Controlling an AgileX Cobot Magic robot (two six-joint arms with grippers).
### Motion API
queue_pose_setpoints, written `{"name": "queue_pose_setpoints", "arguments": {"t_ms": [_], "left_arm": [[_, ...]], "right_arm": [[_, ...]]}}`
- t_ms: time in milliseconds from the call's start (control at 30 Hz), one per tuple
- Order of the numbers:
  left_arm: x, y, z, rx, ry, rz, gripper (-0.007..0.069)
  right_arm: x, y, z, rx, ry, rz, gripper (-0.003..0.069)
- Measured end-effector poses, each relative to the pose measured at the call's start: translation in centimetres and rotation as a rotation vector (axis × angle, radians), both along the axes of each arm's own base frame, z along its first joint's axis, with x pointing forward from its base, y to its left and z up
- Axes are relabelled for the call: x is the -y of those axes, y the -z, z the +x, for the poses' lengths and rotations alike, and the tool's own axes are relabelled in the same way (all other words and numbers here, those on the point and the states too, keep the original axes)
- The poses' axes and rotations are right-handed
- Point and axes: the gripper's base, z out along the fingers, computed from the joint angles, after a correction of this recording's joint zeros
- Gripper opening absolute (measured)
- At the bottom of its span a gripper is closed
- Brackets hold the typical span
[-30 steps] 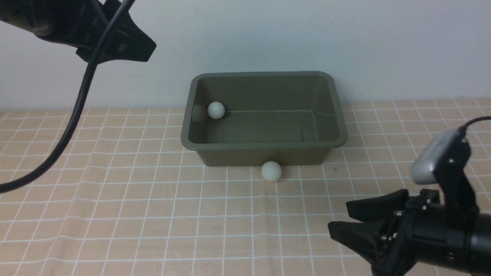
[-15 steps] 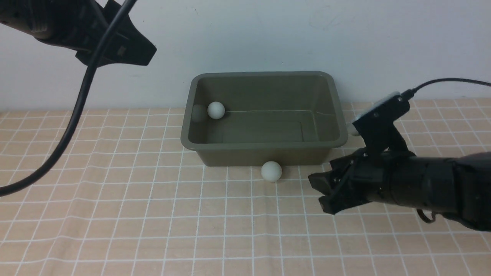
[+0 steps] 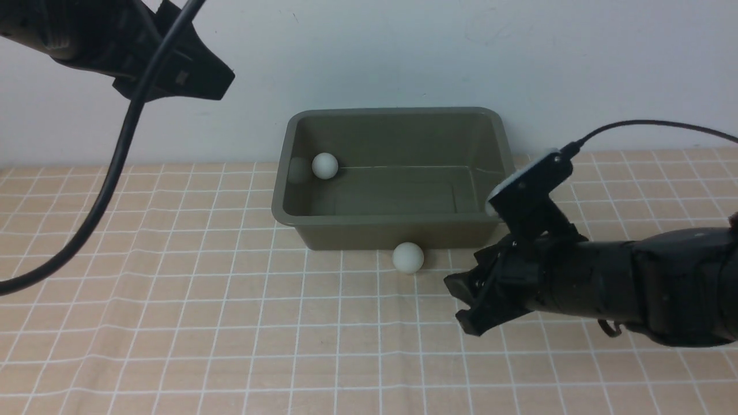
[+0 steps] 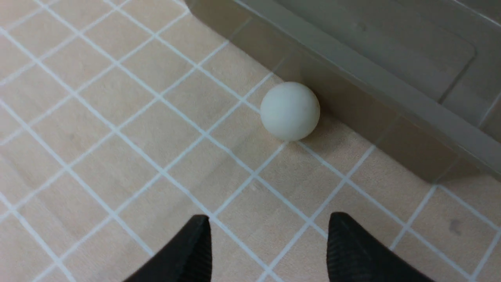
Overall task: Put the table tennis balls into the box on the light coffee tablecloth.
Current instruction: 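Reach for and grasp a ping pong ball on the table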
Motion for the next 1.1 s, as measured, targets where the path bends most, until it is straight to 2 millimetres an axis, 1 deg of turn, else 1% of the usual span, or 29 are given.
{"name": "queue_pose_setpoints", "arguments": {"t_ms": [100,133,233,267,433,533,633,733,800,900,933,1000,1100], "left_arm": [[0.0,0.0,0.0,0.000,0.000,-0.001,0.0351],[0.0,0.0,0.0,0.000,0.001,-0.002,0.0351],[0.0,0.0,0.0,-0.001,0.001,-0.003,0.0351],[0.0,0.0,0.0,-0.001,0.001,-0.003,0.0351],[0.0,0.0,0.0,-0.001,0.002,-0.006,0.0351],[0.1,0.0,0.0,-0.002,0.002,-0.007,0.0351],[0.1,0.0,0.0,-0.003,0.004,-0.011,0.0351],[0.1,0.0,0.0,-0.003,0.005,-0.015,0.0351],[0.2,-0.1,-0.1,-0.005,0.008,-0.021,0.0351],[0.2,-0.1,-0.1,-0.005,0.008,-0.022,0.0351],[0.2,-0.1,-0.1,-0.005,0.008,-0.022,0.0351],[0.2,-0.1,-0.1,-0.005,0.008,-0.021,0.0351],[0.2,-0.1,-0.1,-0.005,0.008,-0.023,0.0351]], "right_arm": [[-0.3,0.1,-0.3,0.049,-0.020,-0.101,0.0372],[-0.3,0.1,-0.3,0.052,-0.020,-0.107,0.0372],[0.4,0.2,0.0,0.060,0.077,-0.160,0.0372],[0.4,0.2,0.0,0.058,0.078,-0.159,0.0372],[2.7,0.3,0.7,0.078,0.343,-0.272,0.0353],[2.9,0.3,0.7,0.074,0.371,-0.270,0.0330],[1.7,0.4,0.4,0.039,0.274,-0.176,0.0304],[0.0,0.4,-0.1,-0.010,0.135,-0.047,0.0280],[-1.5,0.2,-0.9,-0.051,-0.007,0.063,0.0264],[-3.1,-0.3,-2.1,-0.103,-0.184,0.195,0.0253],[-3.2,-0.3,-2.2,-0.107,-0.196,0.205,0.0253],[-4.2,-0.9,-3.3,-0.153,-0.336,0.309,0.0252],[-4.8,-1.4,-4.2,-0.199,-0.424,0.383,0.0252]]}}
